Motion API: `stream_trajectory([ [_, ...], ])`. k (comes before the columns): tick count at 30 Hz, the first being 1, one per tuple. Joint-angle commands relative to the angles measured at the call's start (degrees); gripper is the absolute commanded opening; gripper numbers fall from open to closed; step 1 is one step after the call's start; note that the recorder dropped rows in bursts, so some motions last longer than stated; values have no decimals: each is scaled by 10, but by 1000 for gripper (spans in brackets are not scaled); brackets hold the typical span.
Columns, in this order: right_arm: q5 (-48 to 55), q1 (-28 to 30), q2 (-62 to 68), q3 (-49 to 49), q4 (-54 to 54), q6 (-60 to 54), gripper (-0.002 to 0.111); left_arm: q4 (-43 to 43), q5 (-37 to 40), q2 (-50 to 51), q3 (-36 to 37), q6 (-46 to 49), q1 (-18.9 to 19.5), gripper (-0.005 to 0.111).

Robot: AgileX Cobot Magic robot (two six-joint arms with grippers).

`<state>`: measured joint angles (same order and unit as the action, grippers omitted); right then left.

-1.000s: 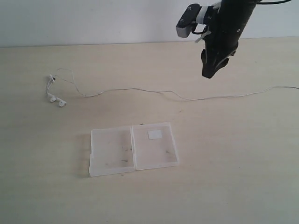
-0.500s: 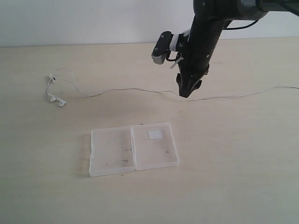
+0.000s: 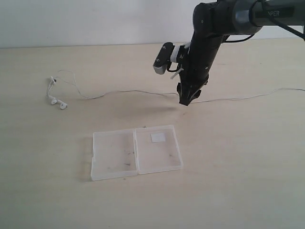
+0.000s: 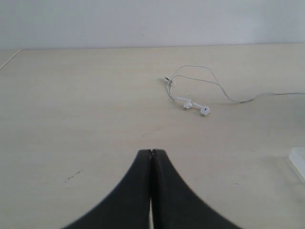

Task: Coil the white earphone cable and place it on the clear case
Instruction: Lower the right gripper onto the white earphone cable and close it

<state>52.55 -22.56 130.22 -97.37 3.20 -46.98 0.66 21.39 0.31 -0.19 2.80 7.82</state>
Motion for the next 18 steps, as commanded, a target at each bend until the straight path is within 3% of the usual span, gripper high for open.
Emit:
stream_trajectory([
  [1, -9, -1, 2, -4, -1, 1, 43, 3, -2, -3, 2, -1, 2, 0],
  [18, -18, -1, 12, -4, -2, 3, 41, 3, -2, -3, 2, -1, 2, 0],
])
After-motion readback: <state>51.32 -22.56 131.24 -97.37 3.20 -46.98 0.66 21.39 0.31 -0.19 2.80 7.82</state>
